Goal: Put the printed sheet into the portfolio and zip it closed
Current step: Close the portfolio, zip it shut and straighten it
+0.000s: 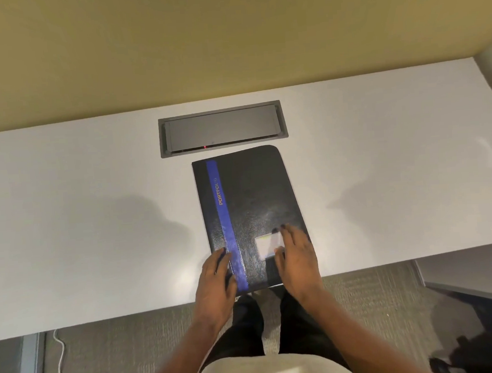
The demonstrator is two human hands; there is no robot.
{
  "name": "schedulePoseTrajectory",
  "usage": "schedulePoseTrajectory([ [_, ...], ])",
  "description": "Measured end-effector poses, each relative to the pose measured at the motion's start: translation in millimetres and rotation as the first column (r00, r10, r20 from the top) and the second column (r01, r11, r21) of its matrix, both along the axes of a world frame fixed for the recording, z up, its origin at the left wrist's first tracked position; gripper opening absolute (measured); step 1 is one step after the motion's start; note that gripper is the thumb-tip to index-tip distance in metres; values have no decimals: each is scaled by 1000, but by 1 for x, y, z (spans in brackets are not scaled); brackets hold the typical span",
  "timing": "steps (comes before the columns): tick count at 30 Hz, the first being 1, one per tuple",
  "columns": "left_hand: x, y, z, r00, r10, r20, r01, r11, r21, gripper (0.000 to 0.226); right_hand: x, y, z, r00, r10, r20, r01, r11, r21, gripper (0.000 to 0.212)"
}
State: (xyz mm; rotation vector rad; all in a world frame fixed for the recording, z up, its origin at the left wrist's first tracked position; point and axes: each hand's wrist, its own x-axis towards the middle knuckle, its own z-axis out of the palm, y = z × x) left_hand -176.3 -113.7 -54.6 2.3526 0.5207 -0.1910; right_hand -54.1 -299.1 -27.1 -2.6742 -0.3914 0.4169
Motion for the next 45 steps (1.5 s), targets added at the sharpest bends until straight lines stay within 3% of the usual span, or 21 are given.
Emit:
schedulePoseTrajectory([
  [5, -44, 18, -2, 999, 14, -32, -14, 1000, -8, 46, -53, 23, 7, 986, 84, -147, -61, 987, 150, 15],
  [10, -63, 27, -10, 996, -9, -92, 16, 997, 74, 23, -94, 42, -11, 934, 90, -345, -102, 995, -18, 31],
  [14, -66, 25, -14, 988, -44, -147, 63, 990, 123, 27, -118, 55, -27, 889, -26, -457, 15, 1000, -27, 30],
  [19, -68, 20, -20, 984, -34, -176, 35, 999, -2, 16, -131, 60, -41, 833, -88, -547, 226, 956, 190, 13],
  [22, -66, 21, -19, 984, -65, -164, 63, 998, -19, 15, -132, 60, -44, 816, -128, -564, 293, 932, 212, 8],
  [25, -67, 23, -20, 984, -59, -165, 48, 997, -68, 19, -131, 64, -37, 830, -136, -541, 293, 932, 215, 14],
  [28, -66, 25, -21, 982, -74, -172, 60, 994, -86, 23, -134, 69, -36, 908, -14, -418, 39, 998, 52, 23],
  [30, -65, 28, -23, 979, -124, -163, 113, 991, -74, 28, -137, 70, -39, 958, 95, -272, -122, 989, -86, 27],
  [32, -65, 33, -23, 966, -217, -140, 218, 976, -8, 32, -133, 70, -38, 960, 165, -227, -209, 960, -186, 24],
  [34, -63, 37, -23, 940, -322, -112, 337, 927, 167, 34, -128, 69, -40, 965, 215, -152, -246, 942, -227, 31],
  [37, -55, 37, -15, 880, -428, -207, 475, 814, 335, 33, -123, 62, -37, 963, 269, -28, -267, 928, -259, 27],
  [40, -51, 36, -9, 855, -447, -264, 519, 762, 389, 29, -121, 52, -38, 965, 258, 44, -239, 936, -258, 19],
  [45, -51, 39, -4, 862, -423, -279, 504, 770, 392, 29, -103, 8, -38, 983, 173, 66, -145, 940, -309, 16],
])
